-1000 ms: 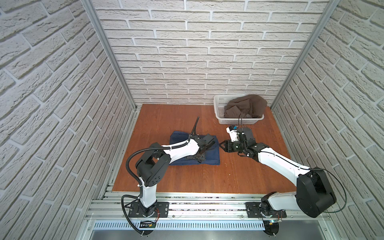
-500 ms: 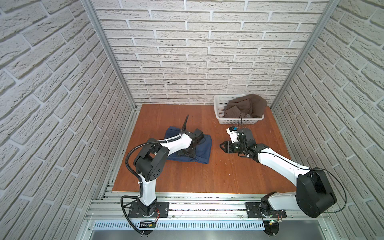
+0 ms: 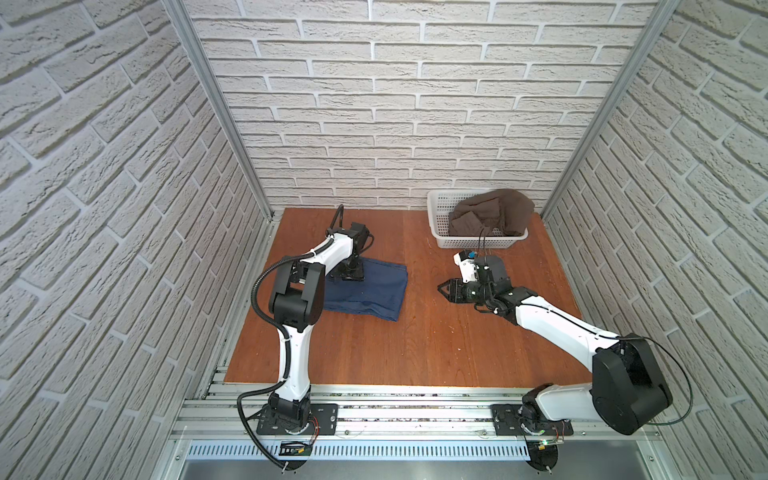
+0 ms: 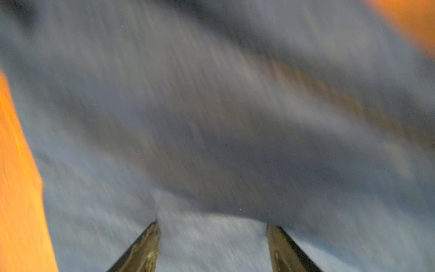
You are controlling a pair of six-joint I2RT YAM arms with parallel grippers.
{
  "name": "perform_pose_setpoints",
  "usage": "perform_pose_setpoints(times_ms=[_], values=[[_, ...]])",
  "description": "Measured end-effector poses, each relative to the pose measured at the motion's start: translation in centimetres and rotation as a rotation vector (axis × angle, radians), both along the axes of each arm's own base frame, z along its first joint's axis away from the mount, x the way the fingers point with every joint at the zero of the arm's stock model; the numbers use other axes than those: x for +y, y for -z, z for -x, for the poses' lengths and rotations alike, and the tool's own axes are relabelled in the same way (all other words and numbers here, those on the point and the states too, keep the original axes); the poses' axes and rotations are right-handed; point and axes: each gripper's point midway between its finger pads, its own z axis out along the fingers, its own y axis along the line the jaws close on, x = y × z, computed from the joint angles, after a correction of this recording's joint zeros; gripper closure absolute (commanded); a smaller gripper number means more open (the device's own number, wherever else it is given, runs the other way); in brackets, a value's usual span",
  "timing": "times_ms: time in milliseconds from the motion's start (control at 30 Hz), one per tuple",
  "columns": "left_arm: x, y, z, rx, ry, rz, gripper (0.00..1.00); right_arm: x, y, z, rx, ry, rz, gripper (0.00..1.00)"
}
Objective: Fold and stack the trousers
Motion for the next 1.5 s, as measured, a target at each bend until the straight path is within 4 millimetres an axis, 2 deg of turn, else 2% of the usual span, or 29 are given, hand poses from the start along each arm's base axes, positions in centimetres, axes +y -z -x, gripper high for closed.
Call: perform_pose_setpoints(times_ms=[167,433,533,600,700,867,1000,1100,1267,1333,1433,1500], values=[[1.6,0.0,-2.3,-0.005,-0.016,0.012,0.28,0.1,0.8,-0.1,0.020,0.004,0.001,0.59],[3.0,0.1,-3.5,0.012,-0.040,0.041,0.28,0.5,1.3,-0.5,0.036,-0.003,-0.006,0.59],[4.4,0.0,-5.6,-0.005,-0.069,0.053,0.27,0.7,1.6,-0.7,0.049,-0.006,-0.011,0.59],[5.6,-0.1,-7.7,-0.032,-0.088,0.056,0.28,0.9,1.5,-1.0,0.052,-0.004,-0.019,0.59],[7.5,-0.3,-10.6,-0.080,-0.112,0.054,0.27,1.1,0.7,-1.5,0.039,-0.003,-0.030,0.59],[10.3,-0.5,-13.7,-0.148,-0.143,0.064,0.25,1.7,-0.4,-2.7,0.017,-0.007,-0.045,0.59],[12.1,-0.5,-14.7,-0.182,-0.162,0.103,0.24,2.2,0.2,-3.6,0.037,-0.010,-0.047,0.60],[12.8,-0.7,-15.3,-0.208,-0.156,0.111,0.24,2.4,1.1,-3.8,0.064,-0.007,-0.047,0.60],[12.8,-1.5,-16.3,-0.253,-0.132,0.110,0.23,2.4,1.4,-3.9,0.077,0.000,-0.051,0.59],[12.4,-2.7,-16.3,-0.280,-0.115,0.109,0.22,2.4,1.0,-3.8,0.070,0.000,-0.054,0.59],[11.3,-7.3,-15.9,-0.361,-0.076,0.102,0.20,2.3,-0.3,-3.8,0.037,0.004,-0.062,0.58],[9.9,-13.1,-15.2,-0.476,-0.036,0.096,0.20,2.0,-1.9,-3.6,-0.006,0.012,-0.066,0.58]])
